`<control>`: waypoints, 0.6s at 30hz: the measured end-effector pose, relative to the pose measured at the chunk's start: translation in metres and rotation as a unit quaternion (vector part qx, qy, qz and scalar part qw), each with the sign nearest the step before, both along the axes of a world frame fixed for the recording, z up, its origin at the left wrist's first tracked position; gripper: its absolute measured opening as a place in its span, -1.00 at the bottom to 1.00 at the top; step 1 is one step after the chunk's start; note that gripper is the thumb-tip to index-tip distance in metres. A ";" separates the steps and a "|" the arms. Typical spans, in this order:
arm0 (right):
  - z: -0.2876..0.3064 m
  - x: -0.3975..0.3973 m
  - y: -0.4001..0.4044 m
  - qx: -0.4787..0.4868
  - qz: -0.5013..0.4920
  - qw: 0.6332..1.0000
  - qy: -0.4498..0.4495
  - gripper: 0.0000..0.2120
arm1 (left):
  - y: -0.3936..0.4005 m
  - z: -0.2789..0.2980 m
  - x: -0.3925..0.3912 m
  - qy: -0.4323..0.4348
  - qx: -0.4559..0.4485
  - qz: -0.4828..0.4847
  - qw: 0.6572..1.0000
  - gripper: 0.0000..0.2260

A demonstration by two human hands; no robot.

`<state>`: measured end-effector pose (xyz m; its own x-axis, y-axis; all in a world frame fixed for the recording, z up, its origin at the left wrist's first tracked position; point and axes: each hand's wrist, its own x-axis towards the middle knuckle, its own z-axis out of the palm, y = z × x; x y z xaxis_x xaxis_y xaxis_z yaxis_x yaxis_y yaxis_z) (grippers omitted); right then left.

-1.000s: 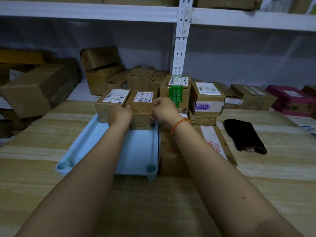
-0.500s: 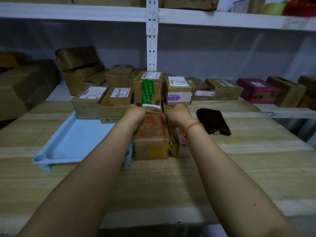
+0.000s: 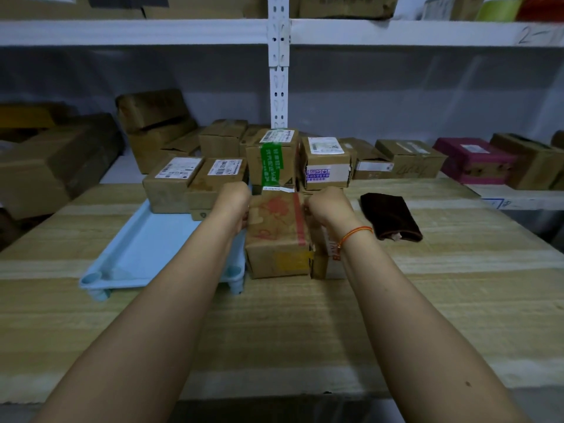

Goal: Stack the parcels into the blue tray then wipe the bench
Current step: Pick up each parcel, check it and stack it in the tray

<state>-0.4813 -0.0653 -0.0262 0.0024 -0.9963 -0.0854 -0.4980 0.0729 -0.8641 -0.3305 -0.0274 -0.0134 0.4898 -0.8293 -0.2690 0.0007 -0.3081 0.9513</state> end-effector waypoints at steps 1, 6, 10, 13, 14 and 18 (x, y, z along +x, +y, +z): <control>0.000 -0.001 0.000 -0.002 -0.003 1.000 -0.003 -0.77 | -0.001 0.003 0.000 0.006 -0.001 0.006 1.000 -0.82; -0.012 -0.002 0.006 0.027 -0.031 0.997 -0.068 -0.78 | -0.002 0.005 -0.007 0.002 -0.010 0.001 1.000 -0.80; -0.020 0.003 0.007 0.038 -0.040 0.997 -0.056 -0.81 | -0.003 -0.004 -0.006 -0.008 0.017 -0.014 1.000 -0.76; -0.022 0.010 0.002 0.042 -0.033 0.996 -0.068 -0.80 | 0.004 -0.002 -0.009 -0.012 0.014 -0.015 1.000 -0.75; -0.022 0.011 0.003 0.042 -0.030 0.996 -0.069 -0.82 | 0.007 0.001 -0.012 -0.019 0.002 -0.020 1.000 -0.78; -0.015 0.011 0.006 -0.005 -0.017 0.993 -0.117 -0.78 | 0.012 0.016 -0.016 -0.002 -0.054 -0.005 0.999 -0.78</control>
<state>-0.4698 -0.0593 -0.0409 -0.0133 -0.9970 -0.0766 -0.2807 0.0773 -0.9567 -0.3467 -0.0154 0.0027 0.4828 -0.8578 -0.1762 -0.0056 -0.2042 0.9789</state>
